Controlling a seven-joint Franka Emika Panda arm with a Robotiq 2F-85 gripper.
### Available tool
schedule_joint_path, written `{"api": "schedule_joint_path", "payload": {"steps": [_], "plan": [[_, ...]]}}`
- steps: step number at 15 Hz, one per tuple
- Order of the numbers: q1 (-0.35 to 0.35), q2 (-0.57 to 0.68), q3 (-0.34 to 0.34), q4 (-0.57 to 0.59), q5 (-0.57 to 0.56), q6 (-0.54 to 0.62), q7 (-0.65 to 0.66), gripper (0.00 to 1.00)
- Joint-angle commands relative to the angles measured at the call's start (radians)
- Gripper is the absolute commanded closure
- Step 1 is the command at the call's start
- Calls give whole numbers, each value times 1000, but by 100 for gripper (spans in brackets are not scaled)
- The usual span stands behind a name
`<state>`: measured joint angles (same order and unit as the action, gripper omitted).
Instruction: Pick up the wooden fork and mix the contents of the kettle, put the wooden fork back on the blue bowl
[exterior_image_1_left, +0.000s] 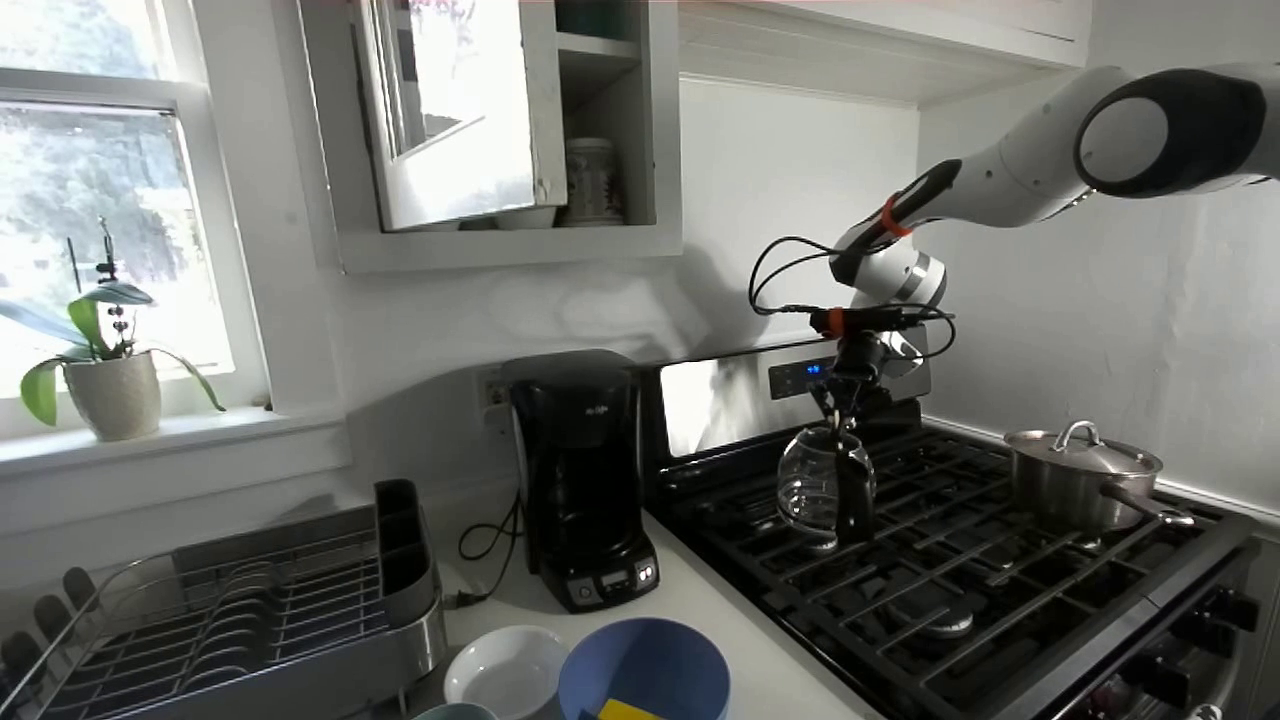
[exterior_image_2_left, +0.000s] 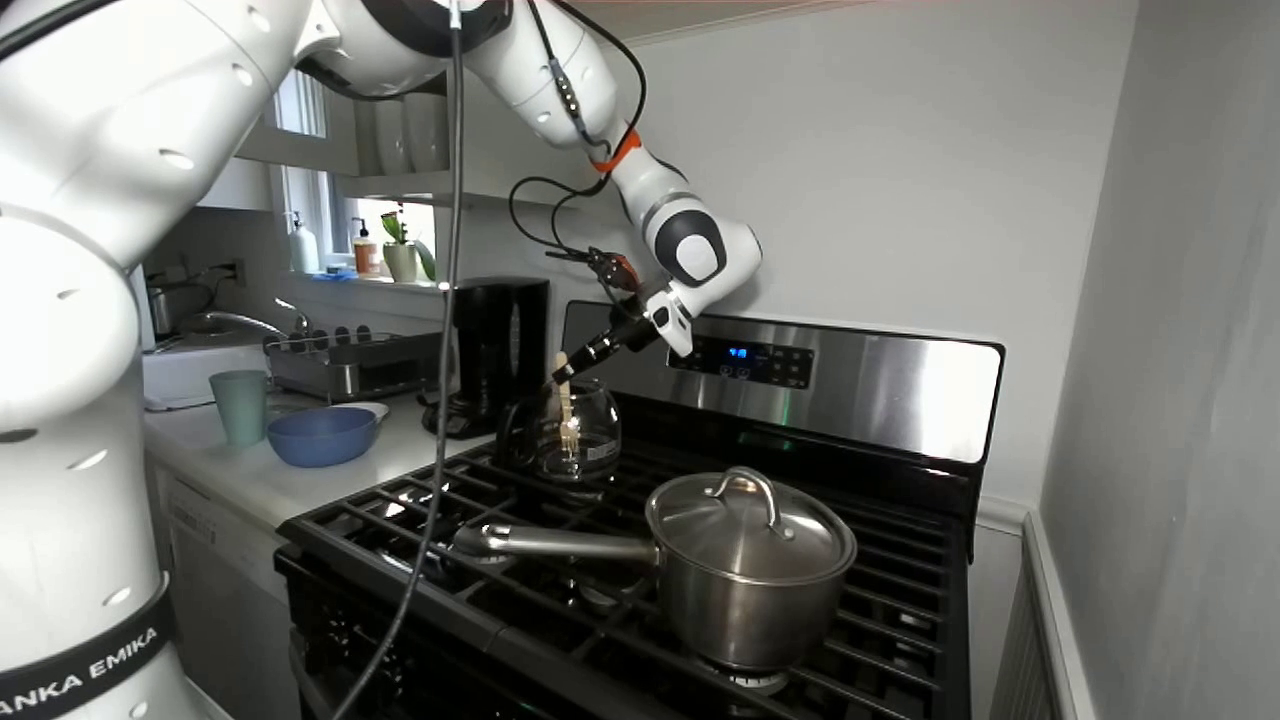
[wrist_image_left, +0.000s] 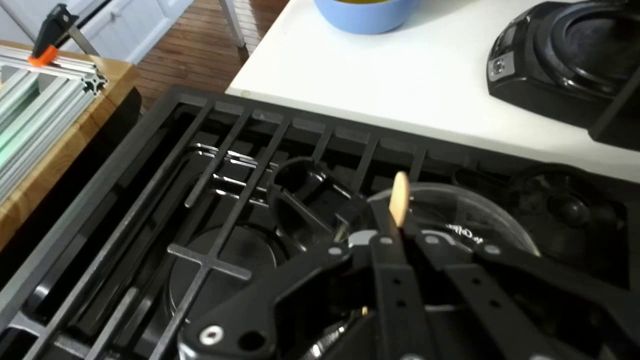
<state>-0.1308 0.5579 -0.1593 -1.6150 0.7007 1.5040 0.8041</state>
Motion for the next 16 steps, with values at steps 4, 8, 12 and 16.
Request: {"api": "schedule_joint_path", "payload": {"steps": [4, 8, 12, 16], "plan": [[16, -10, 4, 3, -63, 187, -11, 99], [-6, -20, 31, 4, -39, 134, -63, 99], [3, -77, 35, -25, -57, 56, -110, 99], [23, -168, 30, -52, -87, 18, -144, 99]]}}
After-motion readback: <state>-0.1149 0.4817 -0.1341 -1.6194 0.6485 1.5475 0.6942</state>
